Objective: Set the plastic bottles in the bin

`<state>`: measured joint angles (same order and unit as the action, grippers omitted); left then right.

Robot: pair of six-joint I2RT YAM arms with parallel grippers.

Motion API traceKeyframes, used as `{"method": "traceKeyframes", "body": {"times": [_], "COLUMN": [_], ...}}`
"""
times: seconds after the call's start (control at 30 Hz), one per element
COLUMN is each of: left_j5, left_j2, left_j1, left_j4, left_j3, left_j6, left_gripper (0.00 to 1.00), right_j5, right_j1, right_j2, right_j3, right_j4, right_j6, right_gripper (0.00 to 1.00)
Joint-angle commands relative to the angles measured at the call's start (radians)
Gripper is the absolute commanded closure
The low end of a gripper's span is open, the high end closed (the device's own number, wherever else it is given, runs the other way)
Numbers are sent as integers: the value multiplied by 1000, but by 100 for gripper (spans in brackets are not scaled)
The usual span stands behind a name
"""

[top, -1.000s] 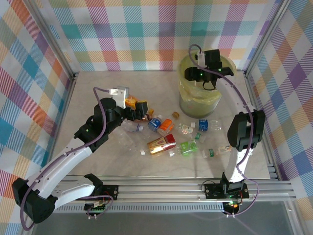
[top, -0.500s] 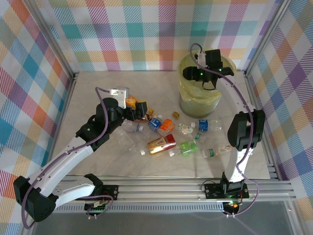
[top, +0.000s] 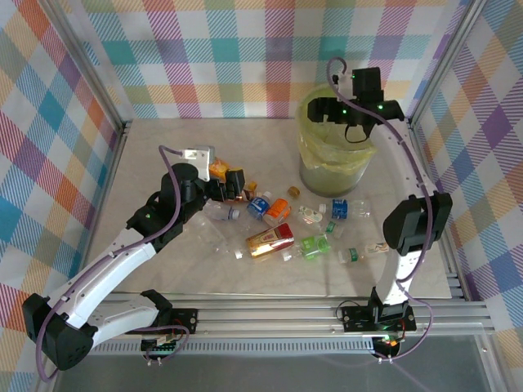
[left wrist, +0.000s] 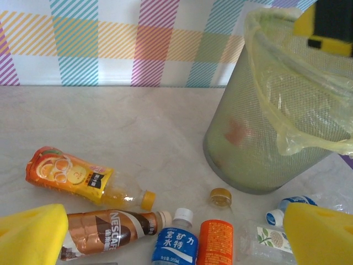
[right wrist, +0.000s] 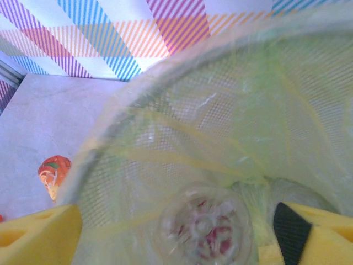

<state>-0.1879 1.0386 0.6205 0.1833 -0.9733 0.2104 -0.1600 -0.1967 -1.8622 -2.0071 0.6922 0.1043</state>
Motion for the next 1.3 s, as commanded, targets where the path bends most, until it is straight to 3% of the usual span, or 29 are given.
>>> {"method": "traceKeyframes", "body": {"times": [0.0,0.13,0.27,0.43,0.67,0.87,1.27], "left_j5": [-27,-42,-61,-67,-79,-67,-64], "left_j2": [-21,-28,-37,-41,-36,-10,8], "left_j1": [11,11,11,10,10,10,11], "left_j4": [6,12,15,-5,-17,-28,-25], "left_j3": [-25,-19,-10,8,18,21,26], "left_j6": [19,24,17,9,-12,-22,-34], "left_gripper": [0,0,0,0,0,0,0], "right_j5": [64,167,285,345,380,428,412], "right_j1": [3,3,4,3,4,3,3], "right_j2": [99,218,416,710,1013,1119,1132], "right_j3": [-44,34,239,560,878,992,1249], "right_j4": [84,114,116,118,331,454,434], "right_j6": [16,81,184,317,542,694,931], "right_gripper": [0,0,0,0,0,0,0]}}
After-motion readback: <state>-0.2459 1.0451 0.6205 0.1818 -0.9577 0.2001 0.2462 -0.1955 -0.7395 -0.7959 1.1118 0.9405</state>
